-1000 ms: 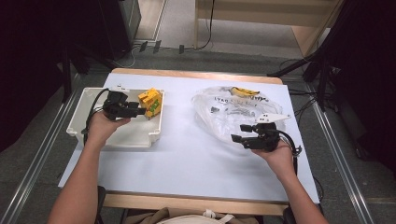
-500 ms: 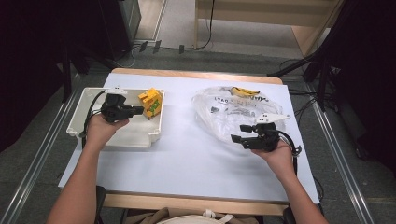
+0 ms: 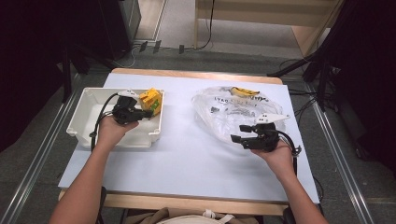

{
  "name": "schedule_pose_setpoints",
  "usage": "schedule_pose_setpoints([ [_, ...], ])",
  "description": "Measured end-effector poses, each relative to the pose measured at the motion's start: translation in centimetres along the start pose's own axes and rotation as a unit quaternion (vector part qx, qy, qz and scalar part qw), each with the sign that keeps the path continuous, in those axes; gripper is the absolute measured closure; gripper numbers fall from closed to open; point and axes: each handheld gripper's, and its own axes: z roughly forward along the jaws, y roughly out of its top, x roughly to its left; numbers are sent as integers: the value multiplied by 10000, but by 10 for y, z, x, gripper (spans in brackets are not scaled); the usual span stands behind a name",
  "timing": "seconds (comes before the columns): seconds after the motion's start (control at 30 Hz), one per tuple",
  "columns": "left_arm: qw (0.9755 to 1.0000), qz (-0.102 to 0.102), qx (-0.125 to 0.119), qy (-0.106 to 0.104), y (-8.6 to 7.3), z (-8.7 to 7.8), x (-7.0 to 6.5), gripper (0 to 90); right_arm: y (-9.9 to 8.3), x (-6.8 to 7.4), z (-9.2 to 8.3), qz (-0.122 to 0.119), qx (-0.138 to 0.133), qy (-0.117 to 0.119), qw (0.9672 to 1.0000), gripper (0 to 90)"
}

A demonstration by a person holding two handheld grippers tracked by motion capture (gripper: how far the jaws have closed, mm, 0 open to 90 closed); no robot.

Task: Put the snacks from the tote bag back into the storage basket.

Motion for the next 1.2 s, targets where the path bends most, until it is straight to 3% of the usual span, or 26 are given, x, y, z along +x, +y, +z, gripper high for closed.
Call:
schedule_pose_setpoints([
  [0.1,10000,-61,55,-45,-2,5,3,900,0,0,0,8,11,11,10000,396],
  [0.4,9998,-83,190,73,-6,16,8,900,-1,1,1,-13,32,20,10000,396],
  [1.2,9994,-250,154,191,-9,15,18,900,-2,2,2,0,56,24,10000,396],
])
